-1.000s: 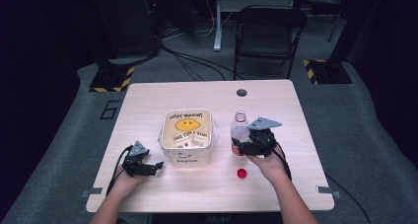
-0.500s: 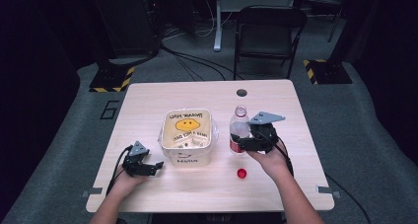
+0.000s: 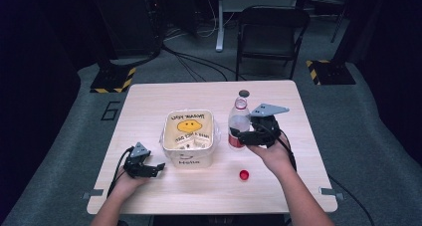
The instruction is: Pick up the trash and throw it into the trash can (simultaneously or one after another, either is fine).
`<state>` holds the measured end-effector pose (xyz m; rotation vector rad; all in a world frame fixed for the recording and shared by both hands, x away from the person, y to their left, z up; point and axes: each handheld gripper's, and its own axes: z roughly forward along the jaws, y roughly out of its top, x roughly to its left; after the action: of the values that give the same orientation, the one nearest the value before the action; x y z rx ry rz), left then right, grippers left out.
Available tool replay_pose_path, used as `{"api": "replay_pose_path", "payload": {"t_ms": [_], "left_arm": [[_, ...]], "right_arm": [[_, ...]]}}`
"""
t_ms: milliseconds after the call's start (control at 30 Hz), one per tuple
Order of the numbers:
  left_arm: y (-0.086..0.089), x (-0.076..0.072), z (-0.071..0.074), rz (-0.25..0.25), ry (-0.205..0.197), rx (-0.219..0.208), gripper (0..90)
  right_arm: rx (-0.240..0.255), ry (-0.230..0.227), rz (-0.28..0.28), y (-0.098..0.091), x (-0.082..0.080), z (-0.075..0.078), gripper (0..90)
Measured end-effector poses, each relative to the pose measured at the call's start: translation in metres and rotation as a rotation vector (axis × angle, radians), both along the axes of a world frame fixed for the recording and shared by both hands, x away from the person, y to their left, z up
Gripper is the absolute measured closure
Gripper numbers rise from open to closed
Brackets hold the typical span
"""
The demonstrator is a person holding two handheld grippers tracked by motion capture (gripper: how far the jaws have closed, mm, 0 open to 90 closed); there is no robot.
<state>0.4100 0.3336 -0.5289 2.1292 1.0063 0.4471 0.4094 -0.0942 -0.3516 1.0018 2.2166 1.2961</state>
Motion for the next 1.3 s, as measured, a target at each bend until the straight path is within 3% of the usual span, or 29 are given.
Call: {"api": "replay_pose_path", "payload": {"t_ms": [333,1300], "left_arm": [[0.000,0.000,0.000,0.000,0.000,0.000,14.8],[0.000,0.000,0.000,0.003,0.001,-0.010,14.8]], "right_arm": [[0.012,-0.019,0.020,0.007,0.004,0.020,27.1],[-0.014,-0.106,0.079,0.044,0.018,0.072,27.2]]}}
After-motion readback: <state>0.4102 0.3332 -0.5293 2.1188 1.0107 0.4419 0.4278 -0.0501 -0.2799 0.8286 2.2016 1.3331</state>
